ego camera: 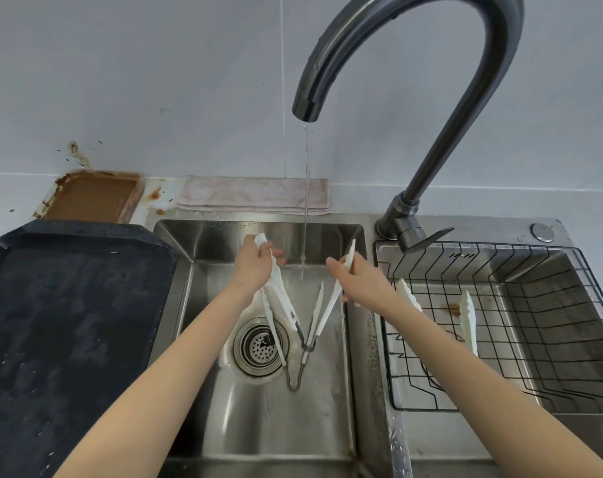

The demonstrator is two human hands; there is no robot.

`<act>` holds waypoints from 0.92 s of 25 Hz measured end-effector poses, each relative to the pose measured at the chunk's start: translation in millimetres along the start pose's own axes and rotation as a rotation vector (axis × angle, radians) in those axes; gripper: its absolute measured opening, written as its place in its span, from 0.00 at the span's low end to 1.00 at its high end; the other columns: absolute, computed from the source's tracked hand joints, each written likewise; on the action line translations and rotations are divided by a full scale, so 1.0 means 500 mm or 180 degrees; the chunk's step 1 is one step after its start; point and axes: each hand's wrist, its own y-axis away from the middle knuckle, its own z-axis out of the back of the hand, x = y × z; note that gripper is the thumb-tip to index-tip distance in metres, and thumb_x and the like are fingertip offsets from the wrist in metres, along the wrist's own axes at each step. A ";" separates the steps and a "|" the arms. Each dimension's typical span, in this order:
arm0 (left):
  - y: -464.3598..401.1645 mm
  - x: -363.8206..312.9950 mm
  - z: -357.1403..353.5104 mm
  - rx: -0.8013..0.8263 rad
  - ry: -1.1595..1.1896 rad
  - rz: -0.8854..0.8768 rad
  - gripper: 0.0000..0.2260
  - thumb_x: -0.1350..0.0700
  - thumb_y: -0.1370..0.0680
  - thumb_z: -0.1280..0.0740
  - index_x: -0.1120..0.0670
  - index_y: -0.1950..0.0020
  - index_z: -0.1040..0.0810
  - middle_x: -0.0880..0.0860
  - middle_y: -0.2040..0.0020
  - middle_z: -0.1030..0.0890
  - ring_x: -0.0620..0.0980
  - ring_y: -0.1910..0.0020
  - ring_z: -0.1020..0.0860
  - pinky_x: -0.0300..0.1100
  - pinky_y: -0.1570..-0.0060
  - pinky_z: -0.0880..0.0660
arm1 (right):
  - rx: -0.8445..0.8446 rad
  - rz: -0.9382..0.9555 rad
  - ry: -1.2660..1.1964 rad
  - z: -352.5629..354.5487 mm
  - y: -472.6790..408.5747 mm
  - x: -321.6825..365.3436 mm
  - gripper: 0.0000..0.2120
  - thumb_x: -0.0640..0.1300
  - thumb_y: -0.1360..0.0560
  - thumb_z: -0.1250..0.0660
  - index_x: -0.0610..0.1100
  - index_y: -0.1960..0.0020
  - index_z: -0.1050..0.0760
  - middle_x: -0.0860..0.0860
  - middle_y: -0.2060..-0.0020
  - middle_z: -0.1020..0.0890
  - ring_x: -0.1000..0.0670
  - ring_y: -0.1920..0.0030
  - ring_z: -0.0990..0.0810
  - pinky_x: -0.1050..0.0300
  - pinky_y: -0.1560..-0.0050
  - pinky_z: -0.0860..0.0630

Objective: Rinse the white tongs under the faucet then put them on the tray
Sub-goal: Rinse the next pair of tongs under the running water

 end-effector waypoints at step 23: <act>-0.034 0.253 -0.010 0.0813 -0.0692 0.1612 0.15 0.59 0.22 0.43 0.58 0.36 0.41 0.57 0.43 0.25 0.56 0.41 0.24 0.54 0.40 0.25 | 0.0672 -0.1881 -0.0687 -0.207 -0.127 -0.146 0.22 0.50 0.20 0.47 0.35 0.33 0.35 0.42 0.54 0.26 0.51 0.71 0.25 0.61 0.69 0.24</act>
